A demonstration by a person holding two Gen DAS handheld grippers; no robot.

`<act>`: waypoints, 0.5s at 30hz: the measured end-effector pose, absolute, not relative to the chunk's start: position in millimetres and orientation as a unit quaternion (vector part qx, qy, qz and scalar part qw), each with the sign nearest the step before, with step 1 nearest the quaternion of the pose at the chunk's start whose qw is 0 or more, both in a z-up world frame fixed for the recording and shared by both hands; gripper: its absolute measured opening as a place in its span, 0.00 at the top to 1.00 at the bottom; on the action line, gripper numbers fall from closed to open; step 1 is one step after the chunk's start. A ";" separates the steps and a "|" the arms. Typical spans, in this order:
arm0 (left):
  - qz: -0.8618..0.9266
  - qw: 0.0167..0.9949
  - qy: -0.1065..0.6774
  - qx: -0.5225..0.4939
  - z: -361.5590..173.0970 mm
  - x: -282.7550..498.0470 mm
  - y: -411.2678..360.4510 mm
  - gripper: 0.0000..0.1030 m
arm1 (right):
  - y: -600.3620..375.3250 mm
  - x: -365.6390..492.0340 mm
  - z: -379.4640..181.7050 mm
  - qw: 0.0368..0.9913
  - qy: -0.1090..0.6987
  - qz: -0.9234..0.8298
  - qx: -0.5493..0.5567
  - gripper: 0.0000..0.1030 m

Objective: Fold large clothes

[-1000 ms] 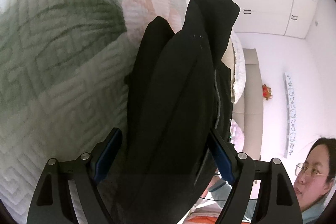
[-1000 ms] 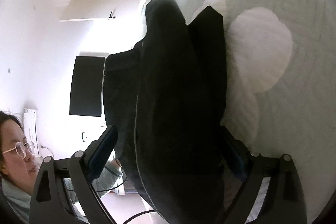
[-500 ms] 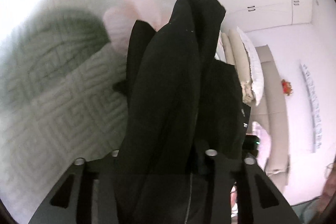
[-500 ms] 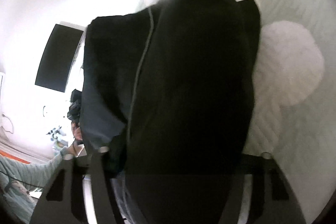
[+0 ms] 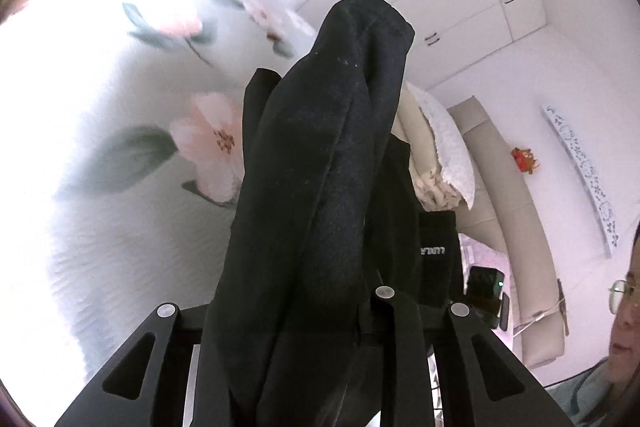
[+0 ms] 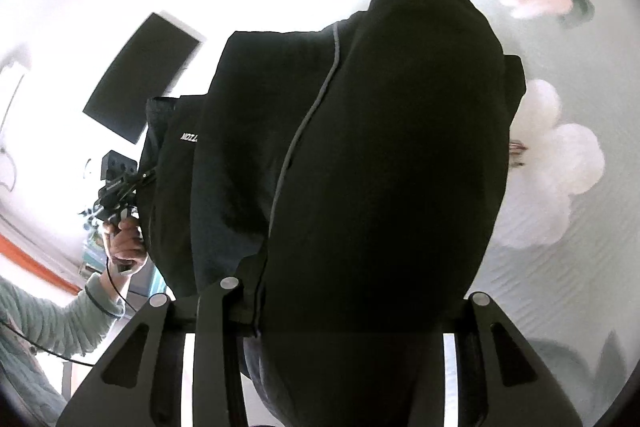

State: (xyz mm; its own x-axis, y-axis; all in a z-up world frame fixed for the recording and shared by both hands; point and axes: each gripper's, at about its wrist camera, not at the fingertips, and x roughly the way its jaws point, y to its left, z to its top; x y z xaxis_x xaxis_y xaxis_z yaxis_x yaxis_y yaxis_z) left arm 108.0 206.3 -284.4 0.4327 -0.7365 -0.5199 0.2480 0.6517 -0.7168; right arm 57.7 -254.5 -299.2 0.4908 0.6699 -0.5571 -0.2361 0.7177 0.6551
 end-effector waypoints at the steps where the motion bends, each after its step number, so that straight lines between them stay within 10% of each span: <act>1: -0.306 0.802 0.429 -0.282 -275.7 99.8 217.2 0.74 | -246.0 50.2 -289.8 0.827 0.418 0.280 0.252 0.58; 15: -0.279 0.807 0.441 -0.278 -247.5 53.0 398.3 0.74 | -173.8 14.1 -236.3 0.827 0.430 0.279 0.232 0.58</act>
